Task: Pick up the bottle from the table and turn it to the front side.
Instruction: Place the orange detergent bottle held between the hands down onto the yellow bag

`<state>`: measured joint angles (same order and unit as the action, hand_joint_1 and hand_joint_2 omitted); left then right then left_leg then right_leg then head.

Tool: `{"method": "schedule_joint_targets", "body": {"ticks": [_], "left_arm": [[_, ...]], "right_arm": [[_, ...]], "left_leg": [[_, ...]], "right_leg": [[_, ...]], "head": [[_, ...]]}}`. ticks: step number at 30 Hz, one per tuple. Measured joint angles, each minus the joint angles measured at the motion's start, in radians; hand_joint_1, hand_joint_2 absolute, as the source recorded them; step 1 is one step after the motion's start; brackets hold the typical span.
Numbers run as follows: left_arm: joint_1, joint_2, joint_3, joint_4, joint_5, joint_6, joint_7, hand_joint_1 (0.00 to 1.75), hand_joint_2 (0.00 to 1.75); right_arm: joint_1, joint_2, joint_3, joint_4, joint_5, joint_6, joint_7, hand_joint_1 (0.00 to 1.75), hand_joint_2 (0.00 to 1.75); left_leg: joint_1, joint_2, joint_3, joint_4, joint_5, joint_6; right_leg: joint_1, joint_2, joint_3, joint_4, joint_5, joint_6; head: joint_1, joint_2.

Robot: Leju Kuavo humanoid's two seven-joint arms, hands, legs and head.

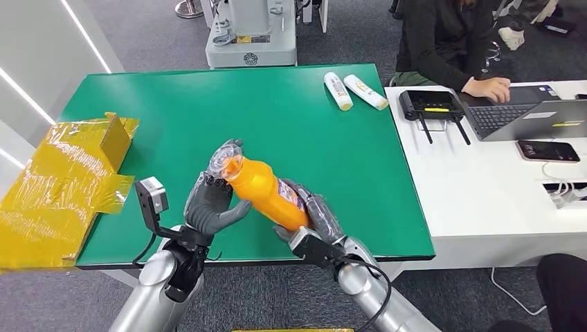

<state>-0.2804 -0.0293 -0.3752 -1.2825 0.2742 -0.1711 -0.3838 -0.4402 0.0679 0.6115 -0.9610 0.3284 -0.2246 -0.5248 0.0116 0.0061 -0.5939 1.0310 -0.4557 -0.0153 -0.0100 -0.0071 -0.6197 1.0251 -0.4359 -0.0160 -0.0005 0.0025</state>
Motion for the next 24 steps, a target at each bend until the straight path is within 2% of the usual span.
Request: {"method": "schedule_joint_targets", "body": {"ticks": [6,13,16,20,24], "left_arm": [[-0.03,-0.015,-0.006,0.003,-0.033,0.044,-0.002,0.0,1.75],[-0.085,-0.052,-0.038,0.036,-0.192,0.245,-0.049,0.0,1.75],[-0.107,-0.074,-0.051,0.067,-0.221,0.293,-0.055,0.0,1.75],[-0.13,-0.099,-0.058,0.111,-0.224,0.319,-0.059,0.0,1.75],[-0.147,-0.116,-0.058,0.151,-0.184,0.301,-0.054,0.0,1.75]], "right_arm": [[-0.049,0.032,-0.002,0.055,0.002,0.007,0.015,1.75,1.75],[-0.094,0.059,-0.023,0.098,0.014,-0.011,0.026,1.75,1.75],[-0.099,0.066,-0.029,0.102,0.014,-0.015,0.03,1.75,1.75],[-0.098,0.072,-0.037,0.103,0.018,-0.019,0.036,1.75,1.75],[-0.097,0.073,-0.045,0.103,0.029,-0.024,0.046,1.75,1.75]], "left_leg": [[0.0,0.0,0.0,0.0,0.0,0.0],[0.0,0.0,0.0,0.0,0.0,0.0],[0.0,0.0,0.0,0.0,0.0,0.0],[0.0,0.0,0.0,0.0,0.0,0.0],[0.0,0.0,0.0,0.0,0.0,0.0]], "right_leg": [[0.0,0.0,0.0,0.0,0.0,0.0],[0.0,0.0,-0.001,0.0,0.0,0.0],[0.0,0.0,-0.001,0.0,0.0,0.0],[0.0,0.0,-0.001,0.0,0.0,0.0],[0.0,0.0,-0.001,0.0,0.0,0.0]], "head": [[0.0,0.0],[0.0,0.0],[0.0,0.0],[0.0,0.0],[0.0,0.0]]}}
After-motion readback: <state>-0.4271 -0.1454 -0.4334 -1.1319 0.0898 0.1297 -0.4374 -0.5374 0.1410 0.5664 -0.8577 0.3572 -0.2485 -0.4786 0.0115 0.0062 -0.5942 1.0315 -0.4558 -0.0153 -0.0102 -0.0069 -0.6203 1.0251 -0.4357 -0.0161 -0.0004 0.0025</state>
